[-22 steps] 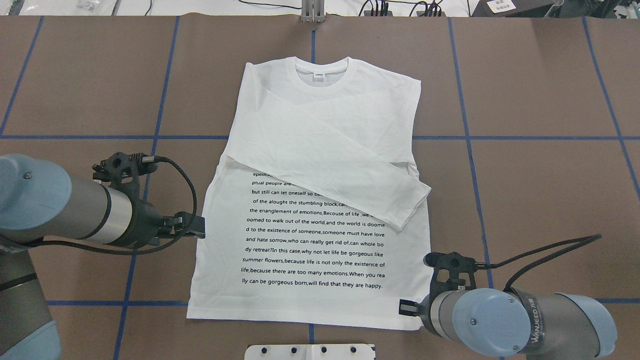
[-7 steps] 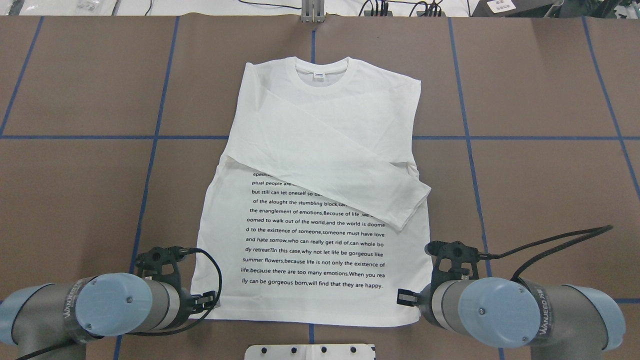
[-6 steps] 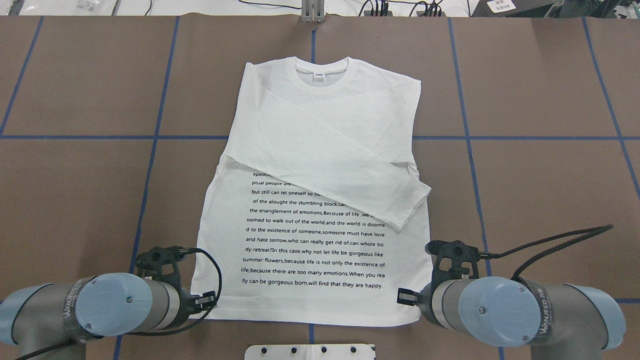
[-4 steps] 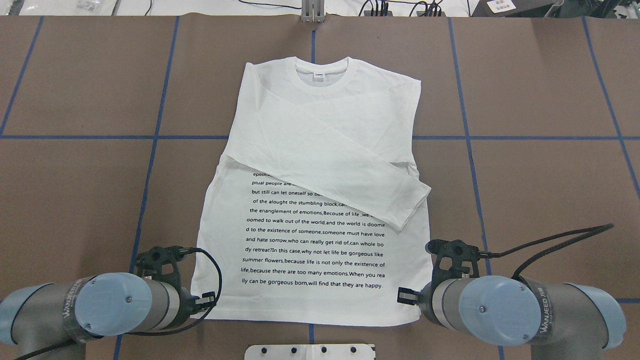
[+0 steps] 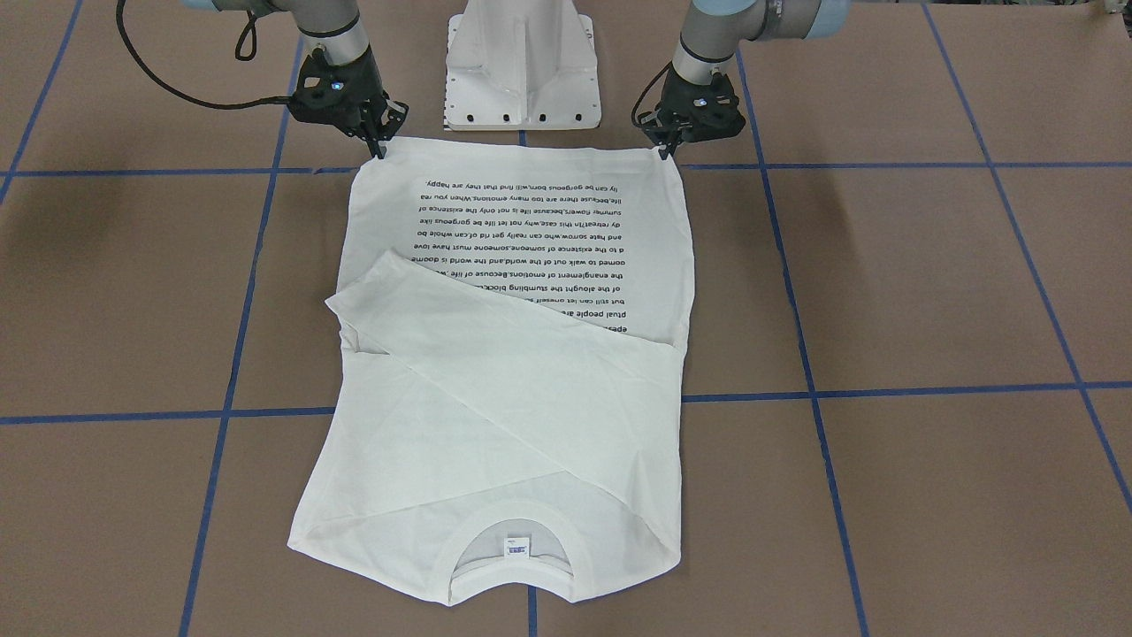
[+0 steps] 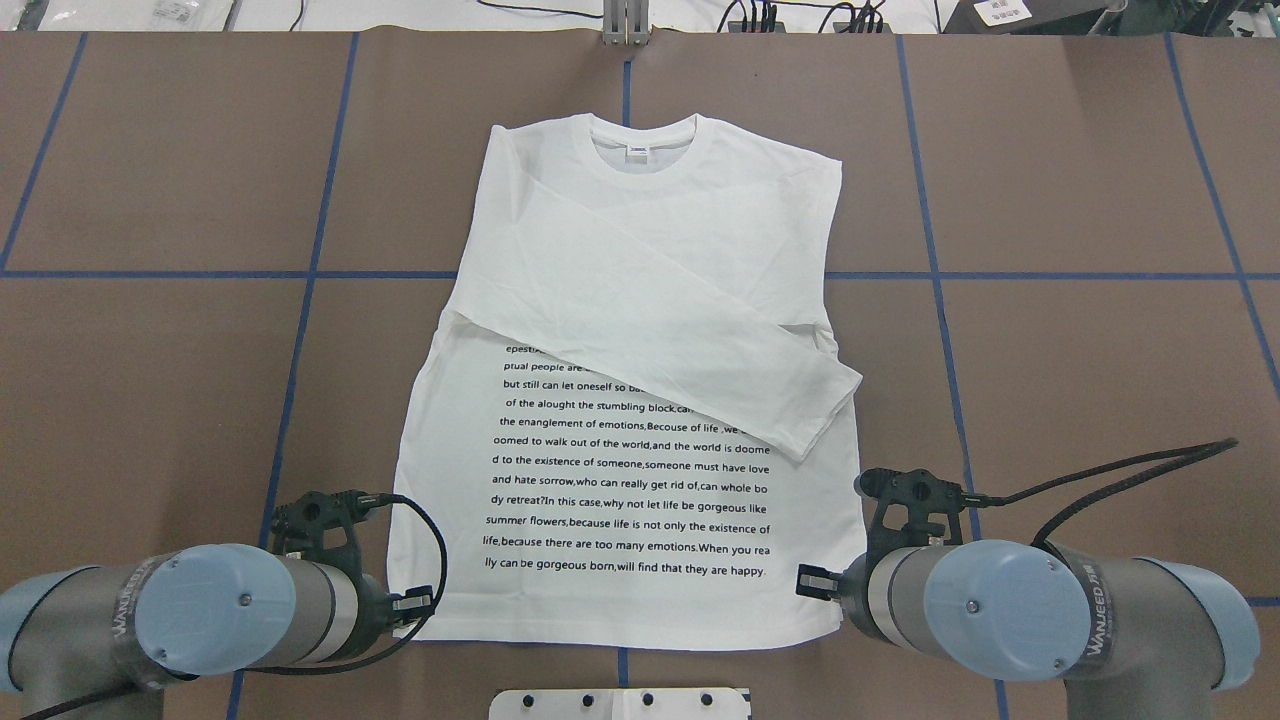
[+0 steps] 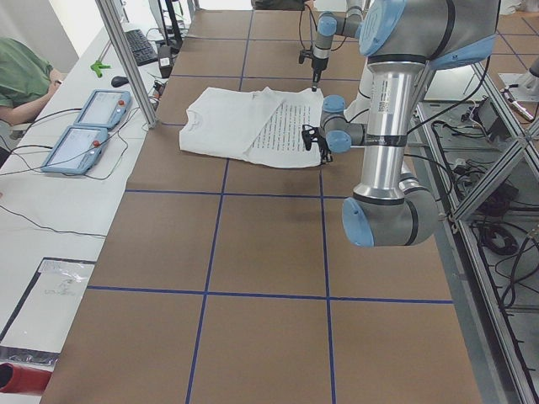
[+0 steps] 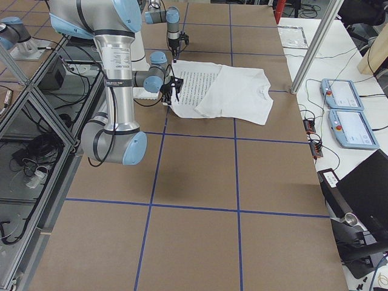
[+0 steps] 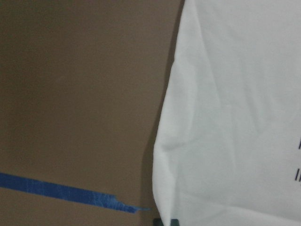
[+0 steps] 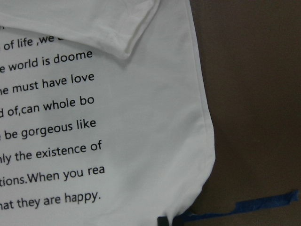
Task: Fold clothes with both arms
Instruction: 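Close both grippers on the hem corners nearest the robot, then lift the hem with both grippers and carry it over onto the collar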
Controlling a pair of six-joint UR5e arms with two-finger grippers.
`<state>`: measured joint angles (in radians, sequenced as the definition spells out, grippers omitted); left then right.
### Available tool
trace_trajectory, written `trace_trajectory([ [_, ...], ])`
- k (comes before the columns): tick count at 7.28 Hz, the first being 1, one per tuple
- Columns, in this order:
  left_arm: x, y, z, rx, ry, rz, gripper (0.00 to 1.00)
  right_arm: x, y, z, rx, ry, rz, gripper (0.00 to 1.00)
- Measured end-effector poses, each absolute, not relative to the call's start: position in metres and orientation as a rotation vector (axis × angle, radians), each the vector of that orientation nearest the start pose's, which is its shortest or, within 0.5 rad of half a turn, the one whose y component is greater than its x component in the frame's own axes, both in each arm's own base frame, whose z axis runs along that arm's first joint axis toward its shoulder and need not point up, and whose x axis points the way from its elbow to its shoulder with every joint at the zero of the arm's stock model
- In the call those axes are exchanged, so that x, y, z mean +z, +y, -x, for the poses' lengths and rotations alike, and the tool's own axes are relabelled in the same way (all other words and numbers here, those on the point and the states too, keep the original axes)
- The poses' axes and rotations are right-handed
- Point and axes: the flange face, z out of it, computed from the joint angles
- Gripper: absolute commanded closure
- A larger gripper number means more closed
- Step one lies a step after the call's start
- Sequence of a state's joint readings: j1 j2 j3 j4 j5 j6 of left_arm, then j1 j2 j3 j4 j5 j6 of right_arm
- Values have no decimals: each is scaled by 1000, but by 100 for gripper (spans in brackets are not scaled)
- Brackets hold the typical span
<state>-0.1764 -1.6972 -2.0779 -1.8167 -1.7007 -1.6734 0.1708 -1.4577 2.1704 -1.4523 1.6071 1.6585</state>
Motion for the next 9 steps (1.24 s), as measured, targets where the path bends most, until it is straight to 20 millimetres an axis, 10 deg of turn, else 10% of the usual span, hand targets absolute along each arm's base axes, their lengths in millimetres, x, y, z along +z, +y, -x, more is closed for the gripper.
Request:
trace_trajectory([
  [5, 280, -186, -385, -171, 1019, 133, 100, 285, -238, 373, 98, -957, 161, 100],
  [9, 229, -136, -353, -91, 1115, 333, 100, 264, -231, 323, -19, -1043, 360, 100],
])
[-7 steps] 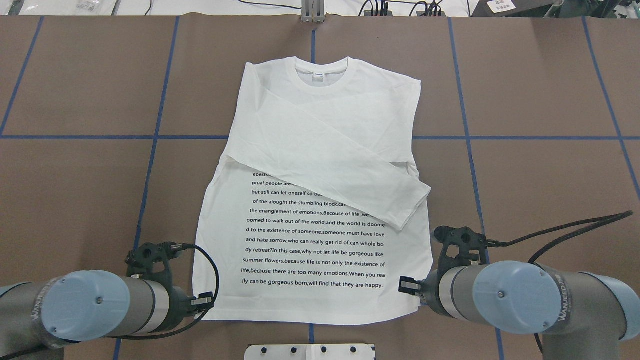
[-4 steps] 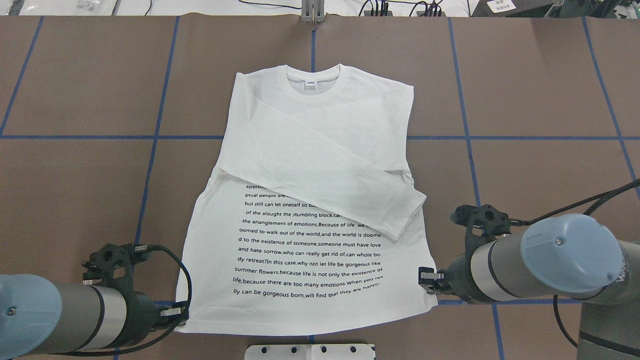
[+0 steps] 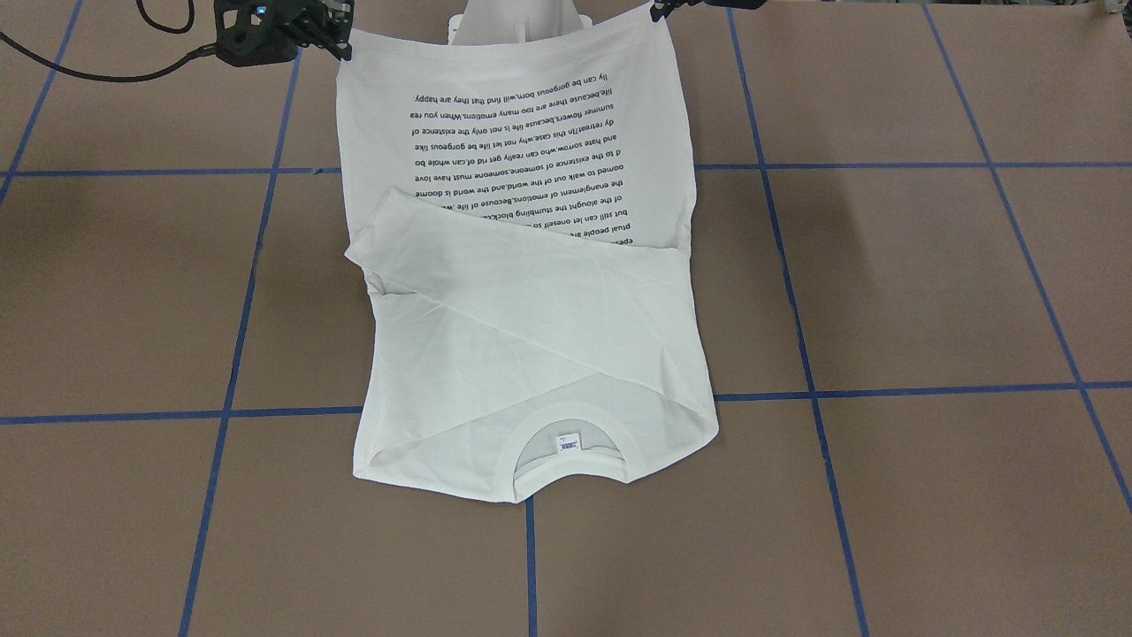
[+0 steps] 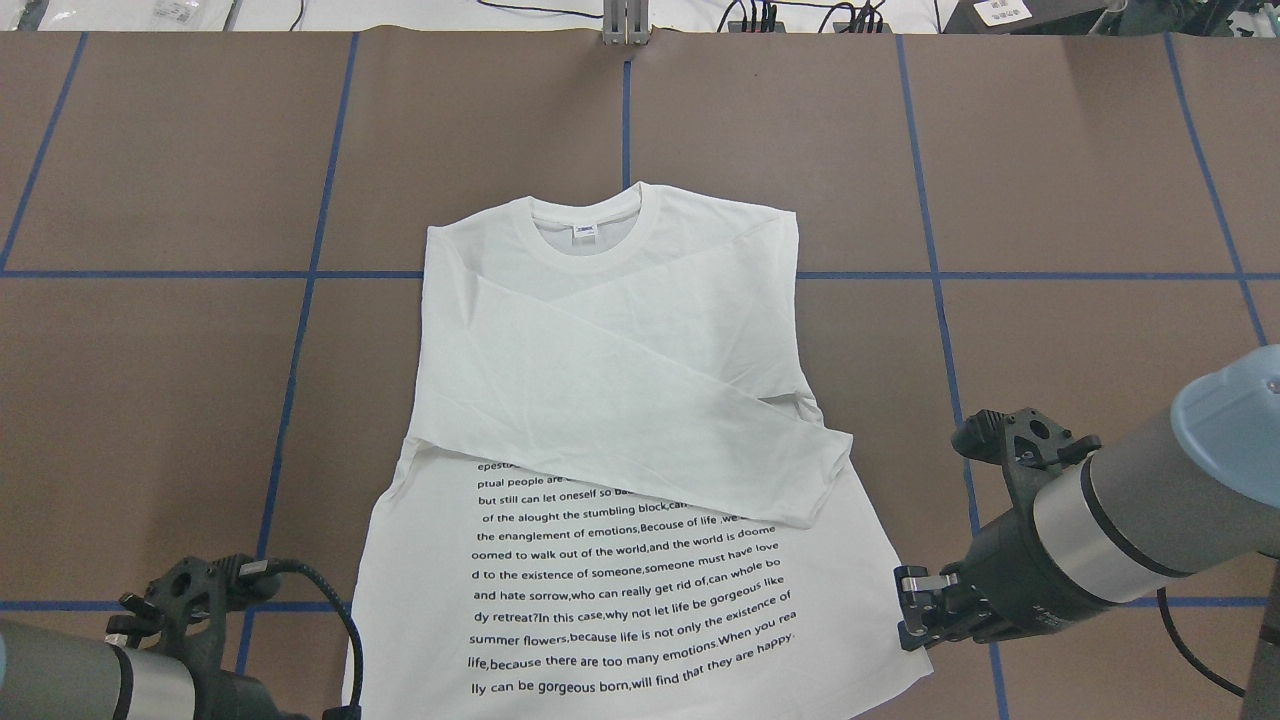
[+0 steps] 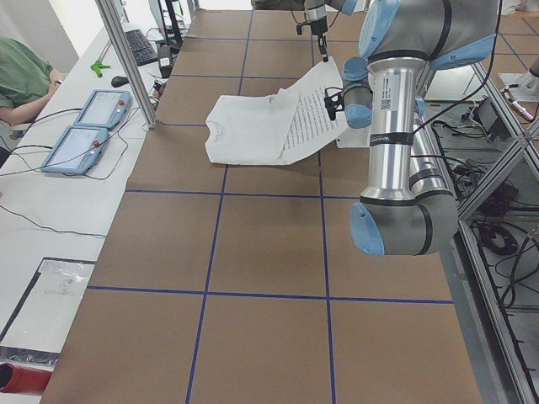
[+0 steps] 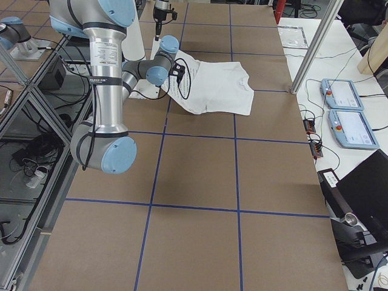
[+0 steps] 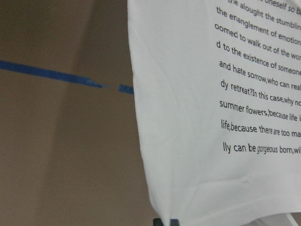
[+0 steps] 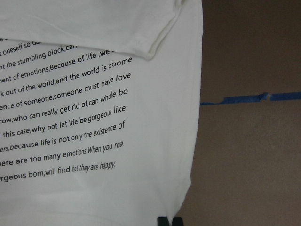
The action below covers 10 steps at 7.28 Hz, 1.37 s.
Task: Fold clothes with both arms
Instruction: 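Lift the hem with both grippers and carry it over onto the collar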
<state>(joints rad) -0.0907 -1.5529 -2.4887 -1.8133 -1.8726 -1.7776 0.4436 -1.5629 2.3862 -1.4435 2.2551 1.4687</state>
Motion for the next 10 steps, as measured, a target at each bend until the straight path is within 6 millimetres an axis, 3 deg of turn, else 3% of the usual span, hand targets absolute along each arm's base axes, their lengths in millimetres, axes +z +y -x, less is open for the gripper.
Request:
trace_trajectory([
  [2, 219, -142, -340, -116, 1134, 338, 100, 263, -247, 312, -6, -1059, 340, 100],
  [4, 221, -189, -322, -179, 1143, 224, 100, 267, -295, 317, 42, -1069, 269, 100],
  [6, 224, -263, -304, -204, 1112, 90, 100, 254, -364, 321, 131, -1093, 200, 100],
  [7, 221, -305, -301, -219, 1087, 49, 100, 245, -402, 313, 180, -1104, 159, 100],
  [9, 224, -382, -307, -256, 1023, -10, 100, 241, -482, 298, 266, -1091, 85, 100],
  [10, 230, -415, -310, -274, 994, -31, 100, 241, -517, 305, 292, -1073, 75, 100],
])
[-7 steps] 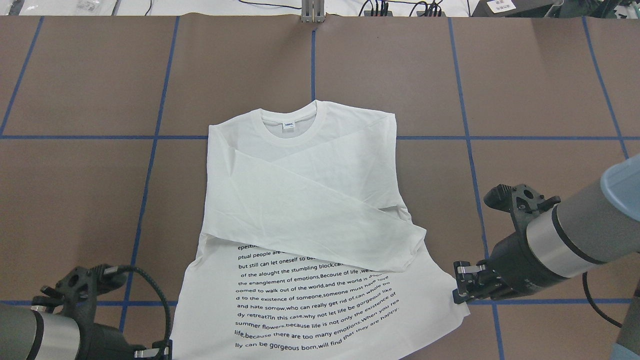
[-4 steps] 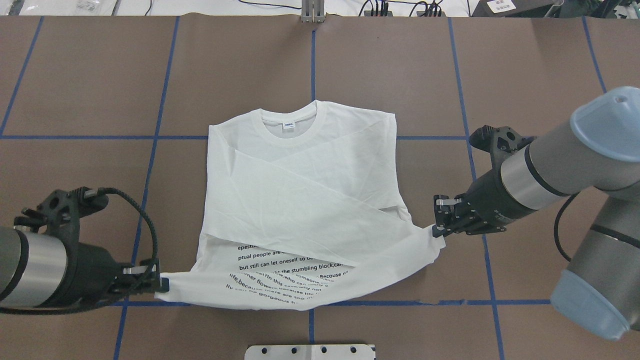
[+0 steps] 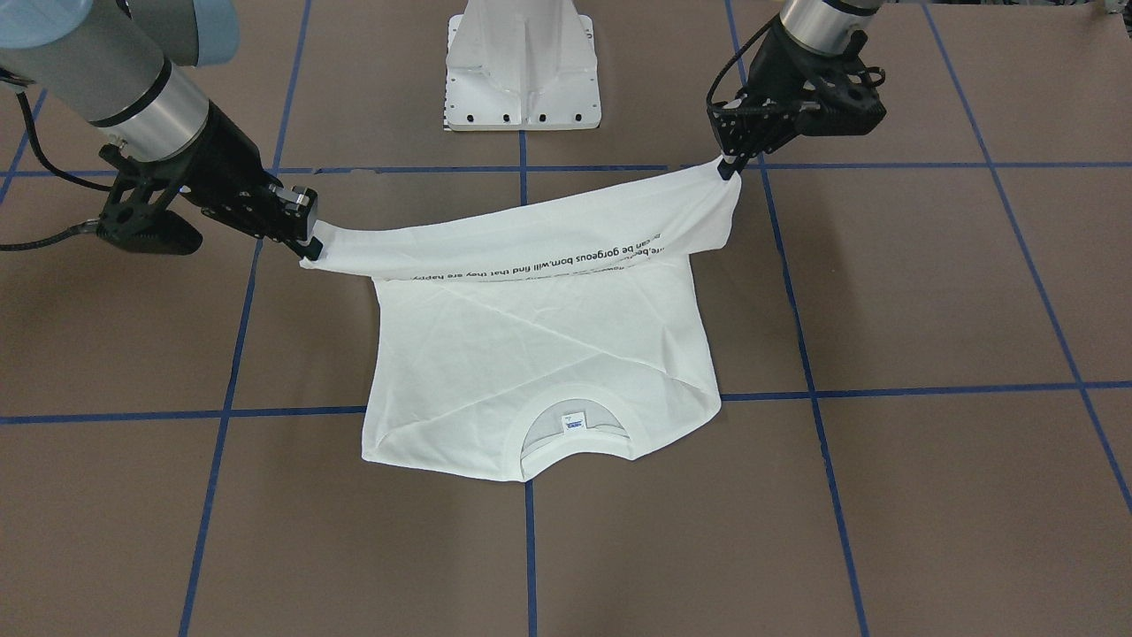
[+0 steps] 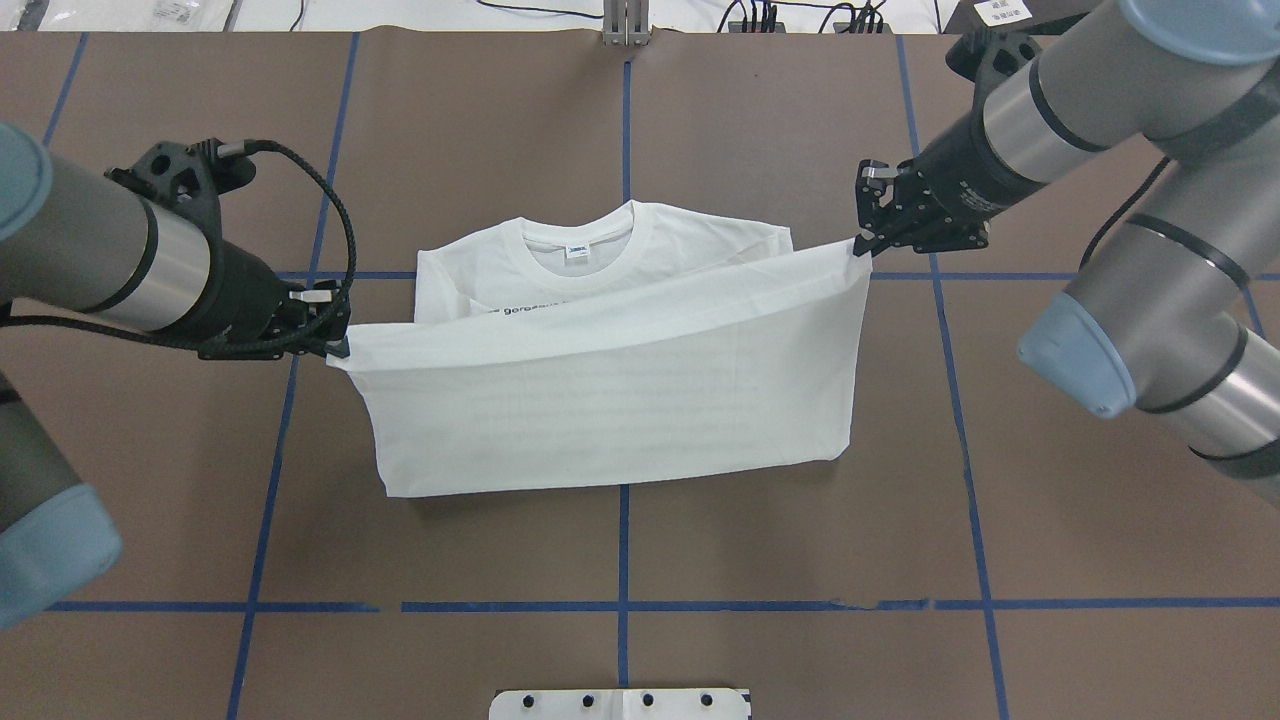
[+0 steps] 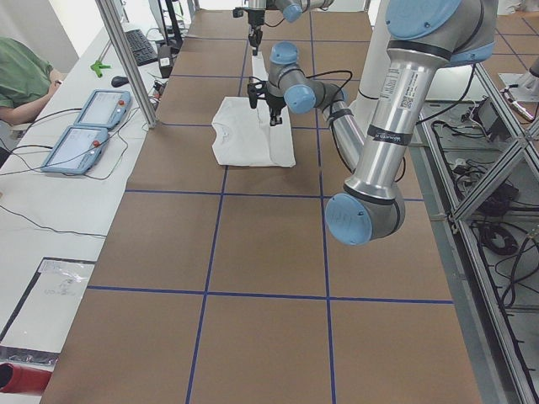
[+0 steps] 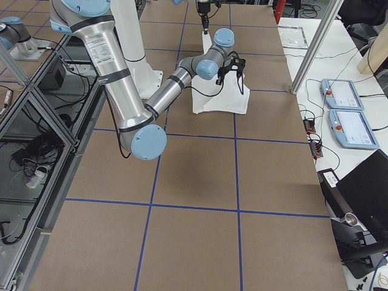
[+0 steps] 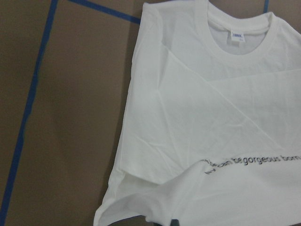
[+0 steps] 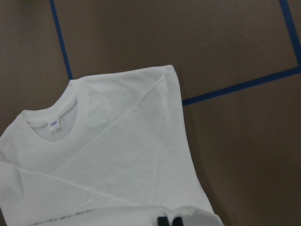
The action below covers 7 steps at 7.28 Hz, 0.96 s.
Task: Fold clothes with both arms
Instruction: 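Lift the hem with both grippers and carry it over onto the collar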
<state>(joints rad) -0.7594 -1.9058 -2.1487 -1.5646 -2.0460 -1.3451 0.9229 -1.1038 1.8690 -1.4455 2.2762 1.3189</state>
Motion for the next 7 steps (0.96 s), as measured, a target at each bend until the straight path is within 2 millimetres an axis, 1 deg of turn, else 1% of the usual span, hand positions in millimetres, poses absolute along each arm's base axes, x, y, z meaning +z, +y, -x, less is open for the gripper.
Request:
trace_trajectory([
  [1, 236, -444, -316, -288, 969, -43, 100, 241, -545, 318, 305, -1052, 77, 100],
  [2, 243, -470, -327, -297, 955, -52, 100, 242, -567, 332, 318, -1029, 81, 100],
  [3, 255, -491, -341, -301, 956, -60, 100, 247, -581, 342, 331, -1005, 85, 100],
  [4, 275, -512, -355, -306, 959, -68, 100, 256, -591, 351, 344, -978, 88, 100],
  [5, 298, -531, -363, -316, 957, -73, 100, 263, -598, 360, 349, -963, 86, 100],
  [6, 318, -545, -368, -326, 954, -77, 100, 272, -602, 371, 344, -961, 78, 100],
  [7, 333, -556, -373, -331, 957, -85, 100, 281, -606, 382, 336, -964, 69, 100],
])
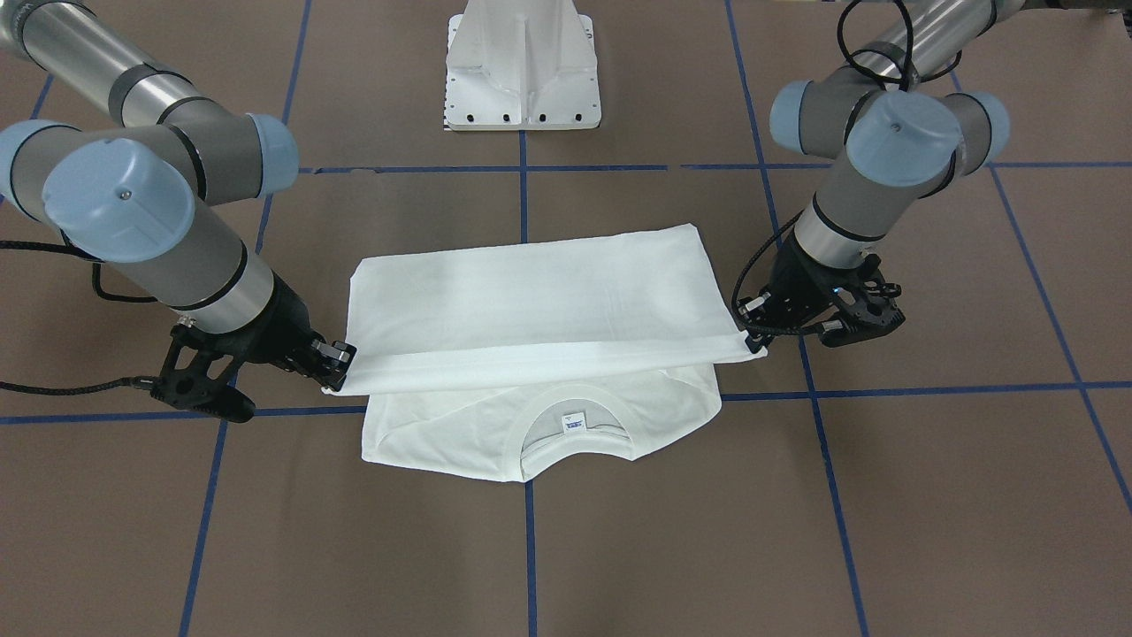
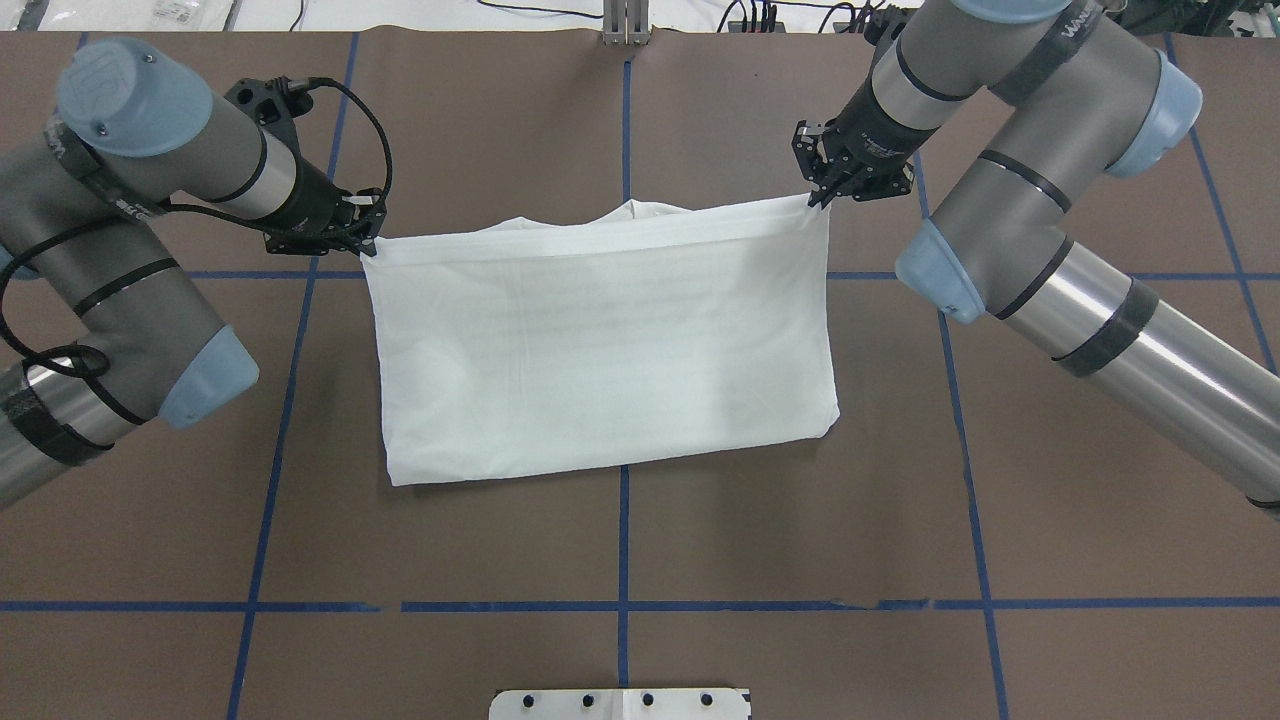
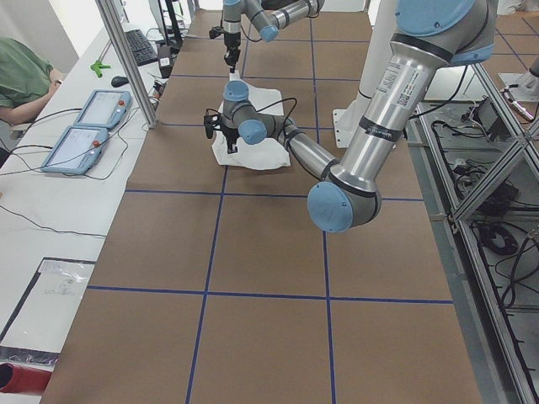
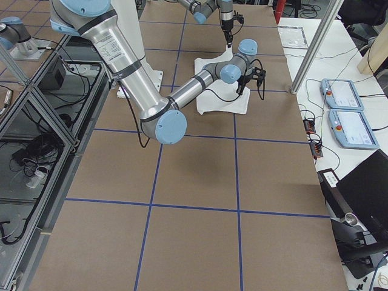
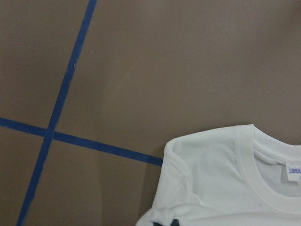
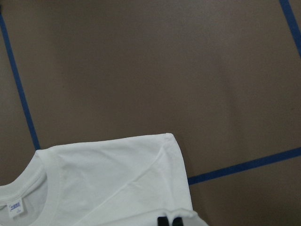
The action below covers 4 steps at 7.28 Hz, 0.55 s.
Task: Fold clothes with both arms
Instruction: 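Lift the hem with both grippers and carry it over onto the collar, then open both grippers and raise them off the folded shirt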
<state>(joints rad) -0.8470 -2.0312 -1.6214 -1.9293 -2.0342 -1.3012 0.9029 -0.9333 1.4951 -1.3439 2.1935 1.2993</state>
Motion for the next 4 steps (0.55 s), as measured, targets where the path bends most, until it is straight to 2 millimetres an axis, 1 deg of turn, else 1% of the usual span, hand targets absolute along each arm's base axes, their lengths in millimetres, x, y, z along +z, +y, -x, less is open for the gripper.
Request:
trace_trajectory([
  [1, 339, -563, -377, -333, 962, -92, 100, 288, -608, 387, 333, -965, 63, 100],
  [4, 332, -569, -383, -333, 977, -101, 100, 289, -609, 393, 329, -969, 59, 100],
])
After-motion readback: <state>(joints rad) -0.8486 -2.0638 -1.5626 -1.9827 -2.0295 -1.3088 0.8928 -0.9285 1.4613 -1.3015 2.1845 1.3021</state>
